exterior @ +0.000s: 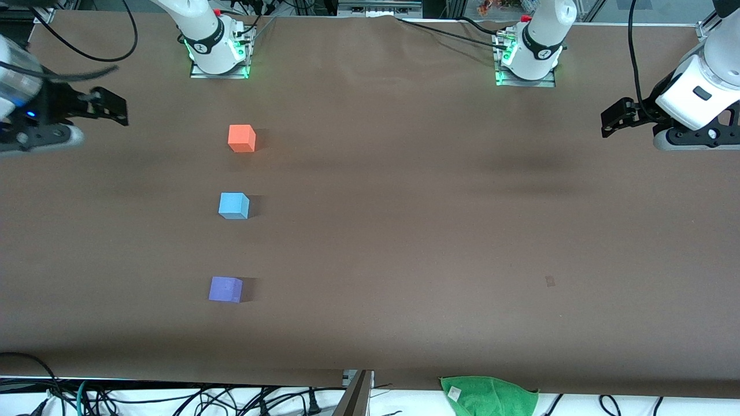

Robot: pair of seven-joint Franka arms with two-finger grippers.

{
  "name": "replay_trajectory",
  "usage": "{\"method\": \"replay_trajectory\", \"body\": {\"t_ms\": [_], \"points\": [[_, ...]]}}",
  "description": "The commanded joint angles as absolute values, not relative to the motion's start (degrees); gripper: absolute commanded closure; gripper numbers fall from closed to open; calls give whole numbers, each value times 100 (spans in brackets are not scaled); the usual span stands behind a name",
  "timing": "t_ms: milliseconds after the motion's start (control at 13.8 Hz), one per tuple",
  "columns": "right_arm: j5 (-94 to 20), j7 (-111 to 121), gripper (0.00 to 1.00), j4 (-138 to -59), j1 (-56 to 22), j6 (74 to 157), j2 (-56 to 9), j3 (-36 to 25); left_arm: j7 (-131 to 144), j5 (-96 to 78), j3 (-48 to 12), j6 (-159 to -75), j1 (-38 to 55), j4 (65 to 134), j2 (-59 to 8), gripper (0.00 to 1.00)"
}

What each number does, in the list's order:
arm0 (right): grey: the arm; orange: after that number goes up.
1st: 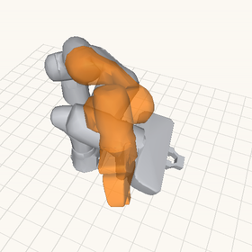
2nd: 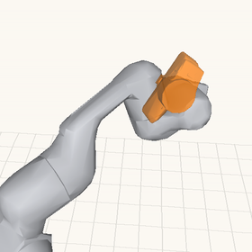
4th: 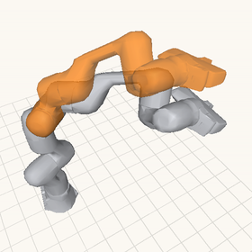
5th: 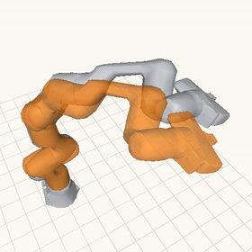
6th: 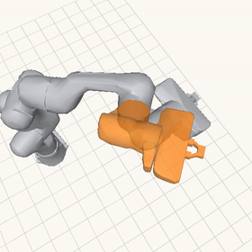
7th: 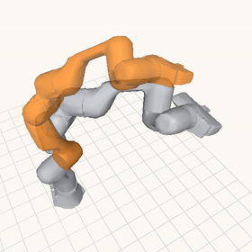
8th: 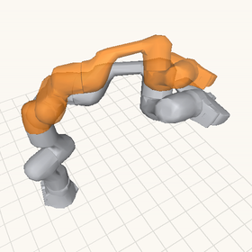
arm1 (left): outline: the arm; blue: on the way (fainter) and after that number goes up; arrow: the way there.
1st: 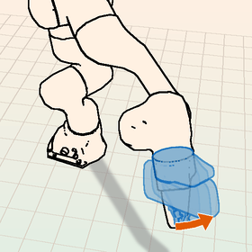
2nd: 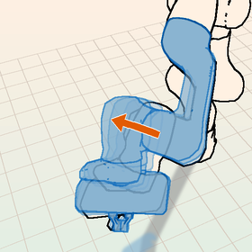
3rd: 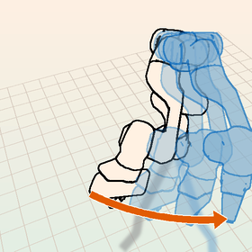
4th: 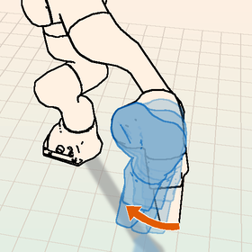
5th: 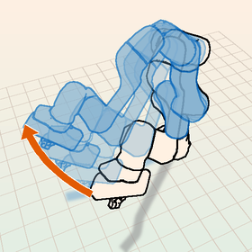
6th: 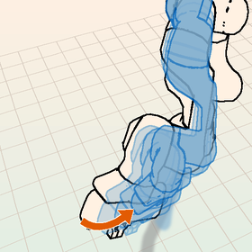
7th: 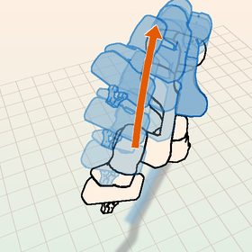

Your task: Place blue block between orange and purple blocks

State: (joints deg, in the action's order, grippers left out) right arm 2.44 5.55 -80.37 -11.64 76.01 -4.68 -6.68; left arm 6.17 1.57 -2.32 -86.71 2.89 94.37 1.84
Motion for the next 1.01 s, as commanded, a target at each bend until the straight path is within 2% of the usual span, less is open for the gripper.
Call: {"method": "replay_trajectory", "body": {"t_ms": [0,289,939], "points": [[308,571,0,-8305,-889,7646,-132,-519,483,62,-273,-8517,237,9264,123,0],[343,493,0,-8472,-756,7656,-88,-80,475,79,-264,-8543,237,9255,123,0],[308,325,0,-8411,-738,7673,-193,-105,475,97,-272,-8569,246,9246,114,0]]}}
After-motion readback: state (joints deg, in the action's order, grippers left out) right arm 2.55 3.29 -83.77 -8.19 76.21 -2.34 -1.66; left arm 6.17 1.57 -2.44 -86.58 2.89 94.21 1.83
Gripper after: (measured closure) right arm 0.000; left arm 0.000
